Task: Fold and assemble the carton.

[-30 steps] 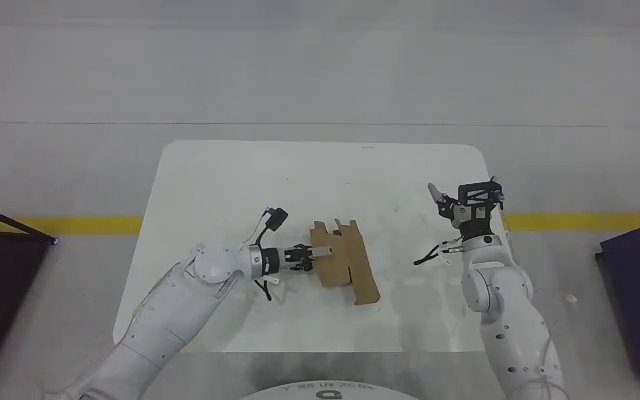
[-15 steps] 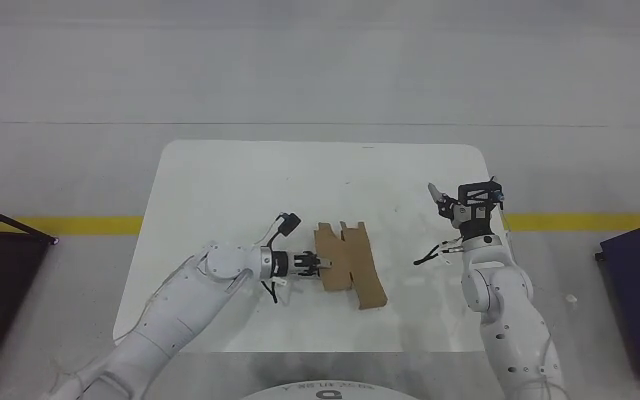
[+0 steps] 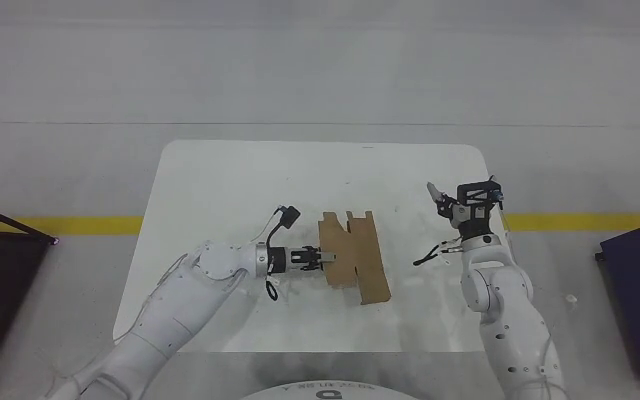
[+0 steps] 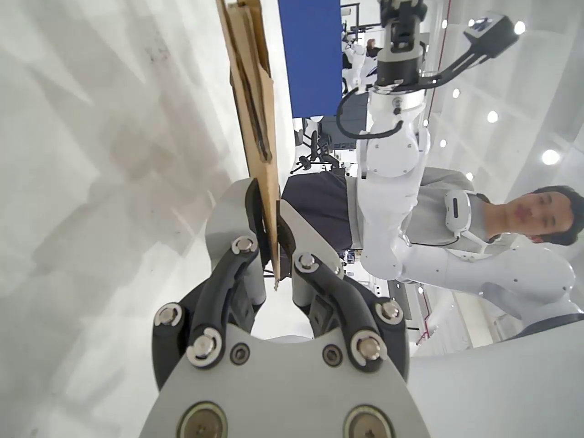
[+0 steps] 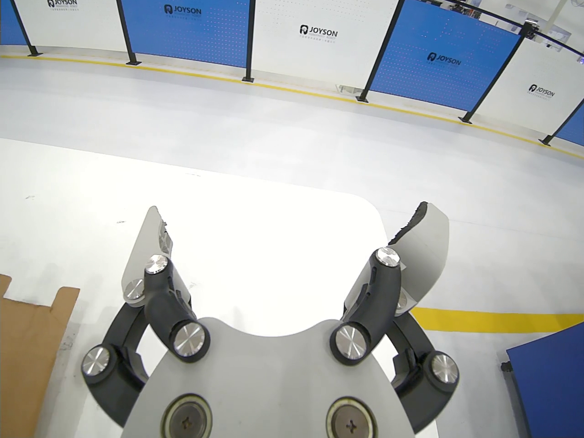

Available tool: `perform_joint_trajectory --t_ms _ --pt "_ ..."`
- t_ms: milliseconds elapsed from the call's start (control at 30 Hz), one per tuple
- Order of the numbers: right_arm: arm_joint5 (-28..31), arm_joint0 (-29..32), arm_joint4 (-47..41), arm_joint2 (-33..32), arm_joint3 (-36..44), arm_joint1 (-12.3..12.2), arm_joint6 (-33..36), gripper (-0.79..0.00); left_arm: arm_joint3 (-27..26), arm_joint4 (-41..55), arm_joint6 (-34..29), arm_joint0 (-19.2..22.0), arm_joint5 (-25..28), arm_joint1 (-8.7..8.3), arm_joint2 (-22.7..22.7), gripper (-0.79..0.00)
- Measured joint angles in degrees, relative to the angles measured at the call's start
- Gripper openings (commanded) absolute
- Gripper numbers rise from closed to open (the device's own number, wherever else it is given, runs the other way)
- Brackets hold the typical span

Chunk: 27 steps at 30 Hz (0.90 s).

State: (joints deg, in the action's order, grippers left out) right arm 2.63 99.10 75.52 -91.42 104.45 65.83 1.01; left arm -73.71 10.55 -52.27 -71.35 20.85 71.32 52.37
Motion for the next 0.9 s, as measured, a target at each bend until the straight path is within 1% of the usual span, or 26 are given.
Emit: perform_joint_trajectory --t_ms 100,167,267,300,400,467,567,800,867,900 --pt "6.35 0.61 -3.03 -0.79 2.18 -0.28 3.62 0.0 -1.57 0.44 -0.39 -0.83 0.59 -0.52 1.43 -0.785" --pt "11.33 1.22 -6.12 -1.58 3.38 -0.55 7.28 0.0 -2.48 0.31 -0.39 -1.35 0.68 -0.88 2.42 -0.785" --pt "22.73 2.45 -14.94 -3.54 4.75 -1.24 15.8 0.0 -3.9 -0.26 -0.28 -2.35 1.1 -1.44 3.92 -0.785" --pt "27.4 2.83 -18.81 -4.68 5.09 -1.6 19.56 0.0 -4.32 -0.56 -0.07 -2.77 1.15 -1.64 4.42 -0.785" --pt "36.27 3.46 -25.1 -7.19 6.38 -2.31 25.96 0.0 -5.22 -0.37 0.5 -3.78 1.15 -1.99 5.35 -0.785" --pt "37.55 3.49 -25.29 -7.3 6.59 -2.34 26.28 0.0 -5.61 -0.38 0.58 -4.2 1.15 -2.14 5.63 -0.785" --pt "35.92 3.47 -24.97 -7.2 6.53 -2.31 26.02 0.0 -5.98 -0.38 0.69 -4.61 1.13 -2.32 5.89 -0.785" --pt "35.95 3.49 -25.21 -7.01 6.33 -2.3 25.96 0.0 -6.29 -0.61 1.32 -5.08 1.35 -2.61 6.11 -0.785" --pt "36.12 3.24 -27.91 -6.04 4.55 -2.23 25.83 0.0 -6.24 -0.52 1.26 -5.07 1.44 -2.67 6.13 -0.785" --pt "36.48 2.67 -32.03 -5.39 2.6 -2.31 27.06 0.0 -6.23 -0.56 1.13 -4.96 1.47 -2.71 6.13 -0.785"
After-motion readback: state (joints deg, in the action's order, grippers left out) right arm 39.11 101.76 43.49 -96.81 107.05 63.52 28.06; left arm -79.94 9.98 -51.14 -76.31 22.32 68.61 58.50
